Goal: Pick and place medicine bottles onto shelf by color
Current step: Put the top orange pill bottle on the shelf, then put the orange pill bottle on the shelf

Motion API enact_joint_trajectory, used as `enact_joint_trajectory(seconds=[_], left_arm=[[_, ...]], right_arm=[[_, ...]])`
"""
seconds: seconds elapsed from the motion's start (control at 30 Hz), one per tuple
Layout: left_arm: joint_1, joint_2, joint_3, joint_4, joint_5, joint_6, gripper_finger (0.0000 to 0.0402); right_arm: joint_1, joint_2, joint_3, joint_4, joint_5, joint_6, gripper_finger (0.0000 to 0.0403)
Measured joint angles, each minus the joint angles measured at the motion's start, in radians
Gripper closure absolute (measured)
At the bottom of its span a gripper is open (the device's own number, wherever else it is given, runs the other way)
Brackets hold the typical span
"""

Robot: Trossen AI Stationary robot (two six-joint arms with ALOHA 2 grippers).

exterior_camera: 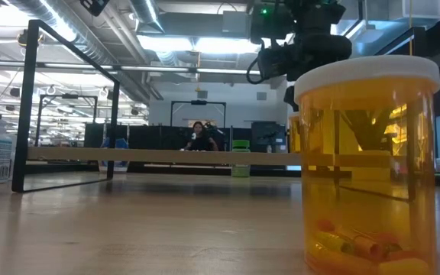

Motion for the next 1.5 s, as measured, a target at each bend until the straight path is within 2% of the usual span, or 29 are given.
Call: enact_joint_trajectory(seconds=[0.17, 0.33, 1.23, 1.5], left_arm=[[0.000, 0.000, 0.000, 0.000, 0.000, 0.000, 0.0376], [0.000, 0.000, 0.000, 0.000, 0.000, 0.000, 0.0376], [0.000, 0.000, 0.000, 0.000, 0.000, 0.000, 0.0376], [0.000, 0.000, 0.000, 0.000, 0.000, 0.000, 0.0376]], right_arm=[[0.000, 0.000, 0.015, -0.023, 0.008, 0.000, 0.0099], [0.001, 0.000, 0.073, -0.077, 0.079, -0.002, 0.0099], [0.051, 0.000, 0.327, -0.223, 0.080, 0.004, 0.0099], [0.055, 0.000, 0.405, -0.295, 0.043, -0.086, 0.0099]])
